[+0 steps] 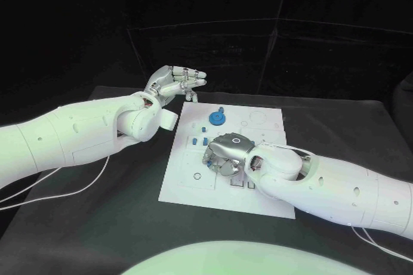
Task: Assemble the parts on the task board
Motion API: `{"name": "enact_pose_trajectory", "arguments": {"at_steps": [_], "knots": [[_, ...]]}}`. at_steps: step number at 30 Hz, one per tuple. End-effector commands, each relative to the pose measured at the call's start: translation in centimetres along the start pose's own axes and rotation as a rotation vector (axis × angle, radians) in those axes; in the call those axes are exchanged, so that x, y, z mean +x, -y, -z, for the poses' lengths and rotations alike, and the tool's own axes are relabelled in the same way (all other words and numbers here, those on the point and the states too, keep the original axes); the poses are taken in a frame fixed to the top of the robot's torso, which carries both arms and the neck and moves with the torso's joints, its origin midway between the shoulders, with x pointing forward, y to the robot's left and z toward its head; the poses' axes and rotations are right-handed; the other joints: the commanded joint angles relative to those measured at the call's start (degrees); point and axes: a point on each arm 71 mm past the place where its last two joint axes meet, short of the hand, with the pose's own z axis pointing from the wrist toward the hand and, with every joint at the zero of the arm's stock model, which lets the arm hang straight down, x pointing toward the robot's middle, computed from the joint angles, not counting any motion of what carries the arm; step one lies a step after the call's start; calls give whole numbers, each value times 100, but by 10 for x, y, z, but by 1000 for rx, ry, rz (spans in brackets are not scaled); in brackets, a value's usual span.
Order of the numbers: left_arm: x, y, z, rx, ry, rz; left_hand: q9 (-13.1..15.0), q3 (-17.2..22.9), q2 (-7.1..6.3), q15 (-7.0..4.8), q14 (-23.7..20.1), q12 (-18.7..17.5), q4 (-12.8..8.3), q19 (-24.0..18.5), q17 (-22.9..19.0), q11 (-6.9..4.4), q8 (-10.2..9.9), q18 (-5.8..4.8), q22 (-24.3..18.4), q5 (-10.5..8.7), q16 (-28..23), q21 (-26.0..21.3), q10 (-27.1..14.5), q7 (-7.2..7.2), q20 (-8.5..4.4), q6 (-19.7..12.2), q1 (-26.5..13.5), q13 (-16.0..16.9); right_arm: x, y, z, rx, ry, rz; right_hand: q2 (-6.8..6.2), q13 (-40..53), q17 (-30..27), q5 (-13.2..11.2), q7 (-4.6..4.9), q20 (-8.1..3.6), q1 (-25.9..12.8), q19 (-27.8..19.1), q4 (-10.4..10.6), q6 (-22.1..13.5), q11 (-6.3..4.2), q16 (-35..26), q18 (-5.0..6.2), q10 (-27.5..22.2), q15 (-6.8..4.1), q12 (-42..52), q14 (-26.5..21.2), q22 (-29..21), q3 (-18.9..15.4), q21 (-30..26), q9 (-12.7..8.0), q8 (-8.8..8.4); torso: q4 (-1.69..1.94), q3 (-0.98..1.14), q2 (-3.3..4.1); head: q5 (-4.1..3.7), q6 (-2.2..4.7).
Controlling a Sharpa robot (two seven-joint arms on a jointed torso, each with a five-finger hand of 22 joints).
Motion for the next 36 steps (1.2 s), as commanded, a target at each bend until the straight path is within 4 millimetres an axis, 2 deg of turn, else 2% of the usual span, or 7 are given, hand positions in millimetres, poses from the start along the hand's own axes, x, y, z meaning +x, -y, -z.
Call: {"name": "enact_pose_trajectory", "arguments": {"at_steps": [1,13,18,24,28,30,36], "knots": [[0,1,0,0,-10,9,-1,-30,6,-9,-42,29,-5,-29,-9,11,40,81,-9,24,-10,-39,-47,4,21,-39,-4,1,0,1,0,3,6,14,-51,-9,-63,40,39,44,-87,-54,15,-90,61,-56,-59,-182,57,-78,69,-79,-58,-62,0,-6,-3,-1,-2,-5,5],[-1,0,0,-8,-10,10,-3,-69,6,0,-74,49,-5,-31,-64,22,48,79,-22,23,-26,-56,-89,16,26,-72,-6,-1,-9,2,6,-8,124,-25,-154,6,-154,114,72,118,-153,-184,40,-365,126,-97,-9,-532,119,-84,30,-295,-233,-190,-1,-10,-1,6,-6,-46,49],[-1,0,0,-10,-11,10,-3,-73,6,1,-78,52,-6,-32,-69,24,50,78,-24,23,-26,-59,-95,17,27,-77,-5,-1,-15,7,20,-1,181,-77,-110,28,-170,218,53,111,-142,-158,60,-364,101,-95,-14,-444,102,42,32,-267,-253,-176,15,19,-11,2,-15,-76,86],[-2,0,0,-12,-11,10,-3,-77,7,3,-80,55,-7,-33,-70,25,51,78,-25,24,-26,-61,-100,18,28,-81,-4,-1,-25,33,45,90,166,-134,-92,29,-200,243,57,103,-149,-142,78,-335,92,-111,-18,-409,93,96,26,-252,-261,-167,22,33,-21,-15,-33,-167,160],[-3,0,1,-13,-11,10,-3,-77,7,3,-80,55,-7,-33,-70,25,51,78,-25,24,-26,-61,-100,18,28,-81,-4,-1,-40,58,61,187,93,-126,-175,-7,-352,197,29,108,-228,-225,130,-485,101,-200,11,-633,98,52,-11,-411,-424,-256,0,-11,-47,-14,-48,-206,195],[-3,0,1,-13,-12,11,-2,-83,10,4,-86,61,-9,-34,-77,26,55,78,-28,24,-26,-65,-107,19,29,-85,1,-1,-46,66,67,214,71,-104,-149,-2,-528,170,53,128,-169,-321,138,-598,136,-314,43,-855,129,-6,-61,-570,-550,-359,5,-1,-45,-16,-45,-233,219],[-2,0,1,-15,-18,13,-2,-83,10,4,-86,61,-9,-34,-77,26,55,78,-28,24,-26,-65,-107,19,29,-85,1,-1,-54,81,78,263,49,-51,-143,1,-586,143,24,147,-109,-343,162,-657,139,-348,50,-987,136,-12,-66,-621,-729,-402,7,-4,-32,-14,-40,-271,254]]}}
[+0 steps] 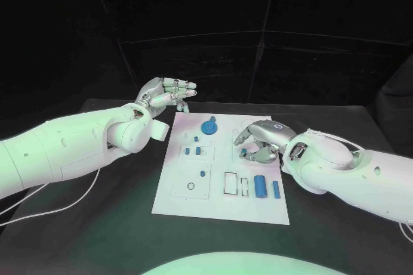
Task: Assemble the parts on the task board
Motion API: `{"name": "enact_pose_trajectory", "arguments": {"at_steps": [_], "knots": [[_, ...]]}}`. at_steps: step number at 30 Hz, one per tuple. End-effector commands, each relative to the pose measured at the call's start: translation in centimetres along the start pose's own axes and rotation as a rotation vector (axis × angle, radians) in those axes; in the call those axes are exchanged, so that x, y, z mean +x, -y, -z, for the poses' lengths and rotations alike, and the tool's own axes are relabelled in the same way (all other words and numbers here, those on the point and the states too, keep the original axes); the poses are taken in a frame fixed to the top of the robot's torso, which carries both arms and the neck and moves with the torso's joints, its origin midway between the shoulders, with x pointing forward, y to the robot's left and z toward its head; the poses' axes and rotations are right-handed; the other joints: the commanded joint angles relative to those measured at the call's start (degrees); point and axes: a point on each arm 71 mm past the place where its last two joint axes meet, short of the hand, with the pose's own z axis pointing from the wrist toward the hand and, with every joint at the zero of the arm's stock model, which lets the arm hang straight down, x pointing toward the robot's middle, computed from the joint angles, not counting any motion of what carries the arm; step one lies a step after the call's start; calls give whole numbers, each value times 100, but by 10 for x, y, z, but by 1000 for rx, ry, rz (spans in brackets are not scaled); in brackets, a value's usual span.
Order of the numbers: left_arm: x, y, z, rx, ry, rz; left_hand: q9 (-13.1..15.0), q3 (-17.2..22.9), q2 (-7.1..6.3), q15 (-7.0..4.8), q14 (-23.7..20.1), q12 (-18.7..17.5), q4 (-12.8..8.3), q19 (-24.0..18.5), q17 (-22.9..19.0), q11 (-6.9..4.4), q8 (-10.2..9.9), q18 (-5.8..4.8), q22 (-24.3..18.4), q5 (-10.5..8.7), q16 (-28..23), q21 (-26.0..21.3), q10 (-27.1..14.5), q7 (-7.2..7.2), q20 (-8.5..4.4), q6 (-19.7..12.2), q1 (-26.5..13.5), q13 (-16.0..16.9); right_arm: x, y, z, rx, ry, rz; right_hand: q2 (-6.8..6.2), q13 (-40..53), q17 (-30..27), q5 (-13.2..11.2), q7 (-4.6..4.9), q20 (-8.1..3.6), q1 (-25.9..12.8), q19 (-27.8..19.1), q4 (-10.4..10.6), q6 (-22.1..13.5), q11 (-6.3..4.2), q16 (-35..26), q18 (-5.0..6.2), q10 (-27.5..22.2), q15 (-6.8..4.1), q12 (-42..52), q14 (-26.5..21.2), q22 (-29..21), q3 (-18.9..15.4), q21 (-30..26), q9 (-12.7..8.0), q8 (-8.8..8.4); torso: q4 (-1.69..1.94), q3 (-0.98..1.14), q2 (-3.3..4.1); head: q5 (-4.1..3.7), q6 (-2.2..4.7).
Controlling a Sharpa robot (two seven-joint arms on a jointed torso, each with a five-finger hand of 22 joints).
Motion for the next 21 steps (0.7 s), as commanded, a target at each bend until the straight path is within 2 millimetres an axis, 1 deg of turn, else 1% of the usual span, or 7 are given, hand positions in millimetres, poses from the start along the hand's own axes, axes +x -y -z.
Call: {"name": "enact_pose_trajectory", "arguments": {"at_steps": [1,3,7,8,12,16,21], "knots": [[2,1,-1,2,-15,11,-2,-36,10,5,-45,20,7,-18,-5,6,32,79,-9,24,-26,-20,-45,-2,13,-23,1,-1,1,5,1,47,-60,19,2,0,-4,-43,-14,10,41,-37,11,-59,1,-33,50,-50,8,-10,-11,-11,-74,-35,-2,-4,3,3,3,-12,19],[2,1,-1,1,-17,12,-2,-36,10,5,-45,20,7,-18,-5,6,32,79,-9,24,-26,-20,-45,-2,13,-23,1,-1,0,7,1,52,-62,34,9,3,-8,-49,-41,11,58,-34,24,-69,0,-34,50,-57,8,5,-4,-14,-125,-39,0,-2,4,5,5,-11,17],[3,0,-1,-1,-18,12,-2,-36,10,5,-45,20,7,-18,-5,6,32,79,-9,24,-26,-20,-45,-2,13,-23,1,-1,1,8,0,60,-77,53,30,8,-9,-52,-75,11,98,-25,37,-68,-7,-32,48,-42,6,41,7,-13,-189,-41,3,3,12,-2,7,-17,16],[3,0,-1,-1,-19,12,-2,-36,10,5,-45,20,7,-18,-5,6,32,79,-9,24,-26,-20,-45,-2,13,-23,1,-1,1,9,0,62,-83,58,42,10,-9,-51,-79,10,114,-18,42,-61,-12,-31,47,-21,2,63,11,-8,-208,-39,5,7,13,-6,5,-16,12],[2,0,-1,-2,-17,12,-2,-36,10,5,-45,20,7,-18,-5,6,32,79,-9,24,-26,-20,-45,-2,13,-23,1,-1,3,9,-2,61,-101,75,105,24,-64,-59,-79,-13,175,16,64,-29,-53,-63,42,154,-29,190,10,22,-256,-25,9,14,5,-3,10,-2,-6],[2,0,-1,-3,-17,11,-1,-44,12,6,-49,28,5,-19,-9,7,38,79,-11,23,-25,-24,-49,-1,14,-26,4,0,4,7,-5,53,-109,91,205,9,-125,-109,-99,-55,271,50,78,42,-95,-107,36,326,-74,289,1,39,-205,-16,15,27,4,-2,8,1,-12],[2,0,-2,-4,-18,12,-1,-44,12,6,-49,28,5,-19,-9,7,38,79,-11,23,-25,-24,-49,-1,14,-26,4,0,6,6,-8,48,-119,99,268,0,-108,-180,-102,-84,336,88,87,119,-130,-96,27,495,-105,343,19,76,-93,5,19,38,11,-3,5,0,-18]]}}
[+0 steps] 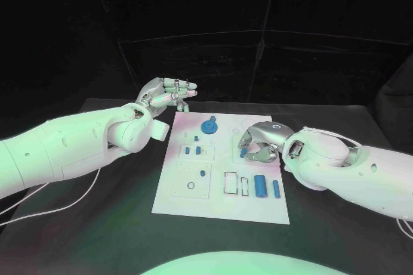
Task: Assemble the parts on the task board
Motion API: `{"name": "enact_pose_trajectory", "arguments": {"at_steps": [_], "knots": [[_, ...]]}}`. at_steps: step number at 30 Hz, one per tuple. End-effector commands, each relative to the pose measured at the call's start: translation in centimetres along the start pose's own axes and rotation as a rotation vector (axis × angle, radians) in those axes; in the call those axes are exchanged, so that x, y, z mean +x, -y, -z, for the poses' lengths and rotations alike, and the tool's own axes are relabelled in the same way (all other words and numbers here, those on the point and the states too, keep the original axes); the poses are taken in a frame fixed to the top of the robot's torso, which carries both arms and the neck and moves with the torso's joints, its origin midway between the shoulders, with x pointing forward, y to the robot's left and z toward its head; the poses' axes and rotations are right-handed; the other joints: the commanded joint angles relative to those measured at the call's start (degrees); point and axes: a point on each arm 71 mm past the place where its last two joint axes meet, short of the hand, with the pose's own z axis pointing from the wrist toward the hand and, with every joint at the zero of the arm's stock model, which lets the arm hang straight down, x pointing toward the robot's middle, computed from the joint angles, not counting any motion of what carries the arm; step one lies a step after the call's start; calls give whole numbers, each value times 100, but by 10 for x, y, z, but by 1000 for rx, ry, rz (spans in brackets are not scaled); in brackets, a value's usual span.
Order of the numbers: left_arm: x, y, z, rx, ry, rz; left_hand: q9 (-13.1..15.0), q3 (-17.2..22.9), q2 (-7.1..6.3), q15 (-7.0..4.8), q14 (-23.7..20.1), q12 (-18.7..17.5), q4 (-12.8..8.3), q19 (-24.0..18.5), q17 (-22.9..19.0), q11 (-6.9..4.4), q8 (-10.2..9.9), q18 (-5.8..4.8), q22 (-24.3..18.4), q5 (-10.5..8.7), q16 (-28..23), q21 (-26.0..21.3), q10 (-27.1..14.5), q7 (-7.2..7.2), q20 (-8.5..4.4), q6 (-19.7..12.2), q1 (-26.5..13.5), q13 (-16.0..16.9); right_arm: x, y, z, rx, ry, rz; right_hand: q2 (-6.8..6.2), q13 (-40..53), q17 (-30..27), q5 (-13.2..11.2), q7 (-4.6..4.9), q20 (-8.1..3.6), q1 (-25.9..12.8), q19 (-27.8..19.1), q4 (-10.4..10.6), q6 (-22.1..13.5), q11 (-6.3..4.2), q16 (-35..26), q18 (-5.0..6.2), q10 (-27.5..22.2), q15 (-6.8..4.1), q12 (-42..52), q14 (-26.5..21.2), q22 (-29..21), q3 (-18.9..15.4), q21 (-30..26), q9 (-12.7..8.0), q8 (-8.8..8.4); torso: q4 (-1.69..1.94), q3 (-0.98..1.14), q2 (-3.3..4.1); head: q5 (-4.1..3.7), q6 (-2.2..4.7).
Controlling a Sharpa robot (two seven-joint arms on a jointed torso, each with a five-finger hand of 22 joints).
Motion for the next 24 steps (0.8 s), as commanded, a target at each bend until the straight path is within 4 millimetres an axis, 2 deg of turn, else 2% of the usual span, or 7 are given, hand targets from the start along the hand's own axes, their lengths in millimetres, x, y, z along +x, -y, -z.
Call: {"name": "enact_pose_trajectory", "arguments": {"at_steps": [1,8,17,24], "knots": [[2,1,-1,2,-12,10,-1,-44,12,6,-50,28,6,-19,-10,7,38,78,-6,23,-25,-24,-49,-1,14,-26,4,0,1,-1,-2,-3,-28,34,7,-7,14,-43,-9,-36,74,40,6,74,-14,-13,26,122,-50,46,6,20,71,29,10,39,6,0,-3,-2,-6],[2,1,-1,1,-12,10,-1,-44,12,6,-50,28,6,-19,-10,7,38,78,-6,23,-25,-24,-49,-1,14,-26,4,0,4,-2,-9,-3,-50,47,37,-11,23,-98,-23,-72,110,77,26,180,-55,1,17,352,-85,51,28,53,244,50,13,47,3,2,-3,17,-26],[1,0,-1,-2,-11,9,-1,-44,12,6,-50,28,6,-19,-10,7,38,78,-6,23,-25,-24,-49,-1,14,-26,4,0,3,-2,-12,5,-23,76,146,5,26,-427,-27,-112,274,101,-40,477,-100,16,12,656,-124,34,42,73,627,62,43,135,-7,2,-4,26,-44],[1,0,-1,-4,-9,8,0,-57,36,8,-58,49,7,-20,-18,9,52,79,-13,25,-17,-33,-66,0,17,-37,14,2,1,-4,-12,-2,-1,85,121,9,30,-438,-29,-124,283,110,-79,555,-114,22,7,758,-135,16,44,93,780,73,40,152,9,-1,-4,20,-45]]}}
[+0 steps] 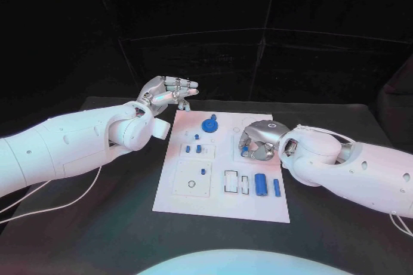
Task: Assemble the parts on the task board
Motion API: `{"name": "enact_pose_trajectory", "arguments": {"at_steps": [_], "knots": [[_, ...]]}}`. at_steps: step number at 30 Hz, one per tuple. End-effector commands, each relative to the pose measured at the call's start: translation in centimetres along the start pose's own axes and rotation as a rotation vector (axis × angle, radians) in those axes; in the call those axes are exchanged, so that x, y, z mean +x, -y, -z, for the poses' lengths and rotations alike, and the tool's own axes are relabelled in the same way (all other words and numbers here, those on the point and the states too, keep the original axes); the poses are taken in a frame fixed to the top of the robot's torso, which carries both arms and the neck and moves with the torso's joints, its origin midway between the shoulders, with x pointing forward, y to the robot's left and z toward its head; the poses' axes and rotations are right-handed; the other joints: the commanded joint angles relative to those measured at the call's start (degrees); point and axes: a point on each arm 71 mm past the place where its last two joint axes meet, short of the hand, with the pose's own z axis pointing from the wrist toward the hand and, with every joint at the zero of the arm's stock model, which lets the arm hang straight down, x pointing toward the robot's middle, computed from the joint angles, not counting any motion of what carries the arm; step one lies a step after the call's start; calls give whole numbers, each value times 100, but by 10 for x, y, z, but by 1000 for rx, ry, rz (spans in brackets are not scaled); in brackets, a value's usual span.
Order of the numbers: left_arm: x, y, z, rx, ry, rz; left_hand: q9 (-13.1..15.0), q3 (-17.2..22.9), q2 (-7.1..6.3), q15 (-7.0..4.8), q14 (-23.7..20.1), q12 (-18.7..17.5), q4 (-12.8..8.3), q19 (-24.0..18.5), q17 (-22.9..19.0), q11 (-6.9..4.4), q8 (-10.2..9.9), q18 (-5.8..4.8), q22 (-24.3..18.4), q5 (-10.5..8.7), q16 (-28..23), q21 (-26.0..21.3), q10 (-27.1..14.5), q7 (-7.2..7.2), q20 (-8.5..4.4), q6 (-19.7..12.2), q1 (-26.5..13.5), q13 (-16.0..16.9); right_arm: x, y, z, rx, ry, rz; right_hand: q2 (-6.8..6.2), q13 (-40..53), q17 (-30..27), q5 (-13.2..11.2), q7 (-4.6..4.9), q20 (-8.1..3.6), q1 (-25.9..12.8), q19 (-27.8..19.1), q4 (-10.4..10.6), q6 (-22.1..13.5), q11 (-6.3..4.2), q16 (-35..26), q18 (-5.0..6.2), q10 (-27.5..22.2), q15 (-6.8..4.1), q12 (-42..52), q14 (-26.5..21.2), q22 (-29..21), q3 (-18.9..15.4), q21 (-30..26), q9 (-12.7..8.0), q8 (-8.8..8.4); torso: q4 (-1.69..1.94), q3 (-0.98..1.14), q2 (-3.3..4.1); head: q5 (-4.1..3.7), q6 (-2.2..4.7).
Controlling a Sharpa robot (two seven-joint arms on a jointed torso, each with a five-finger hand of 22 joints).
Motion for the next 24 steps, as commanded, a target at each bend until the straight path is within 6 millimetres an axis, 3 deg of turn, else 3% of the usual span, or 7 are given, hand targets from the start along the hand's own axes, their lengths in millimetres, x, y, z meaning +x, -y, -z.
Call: {"name": "enact_pose_trajectory", "arguments": {"at_steps": [1,11,14,21,24], "knots": [[1,1,0,1,-6,7,0,-23,36,-13,-37,27,5,-20,-6,-12,25,80,-8,25,-17,-34,-46,0,17,-37,14,2,-3,-2,0,-6,31,23,-8,15,9,-11,-10,-34,49,20,-8,53,-2,26,7,70,-49,3,-1,11,61,34,2,21,13,-4,-1,-5,-5],[1,1,0,-1,-10,9,3,-14,89,-16,-49,60,-11,-16,-22,-12,50,82,-15,25,-6,-42,-69,1,15,-49,62,2,-9,-7,7,-49,99,1,-33,33,28,-5,-21,-53,75,35,-69,133,-26,43,2,191,-70,15,6,39,166,51,4,44,-3,-16,-13,6,7],[1,1,0,-1,-9,9,2,-46,78,-9,-56,77,3,-15,-35,-6,59,80,-20,23,-1,-48,-86,8,20,-65,32,2,-13,-8,13,-59,122,-33,-40,37,43,-7,-20,-56,73,42,-76,143,-29,53,0,210,-72,17,10,54,180,60,4,46,3,-6,-9,-3,15],[2,1,0,-1,-14,11,2,-51,90,-8,-57,90,4,-14,-36,-7,68,80,-24,26,9,-53,-97,6,21,-73,36,2,-22,-20,20,-96,165,-127,-52,38,50,-4,-20,-59,79,48,-91,145,-30,59,-2,216,-74,13,13,63,195,66,2,44,10,-24,-13,14,32],[3,1,-1,0,-17,12,2,-51,90,-8,-57,90,4,-14,-36,-7,68,80,-24,26,9,-53,-97,6,21,-73,36,2,-25,-32,19,-133,181,-167,-60,37,67,6,-17,-62,87,52,-104,142,-28,71,-3,214,-75,6,17,71,208,71,-1,40,9,-11,-5,30,46]]}}
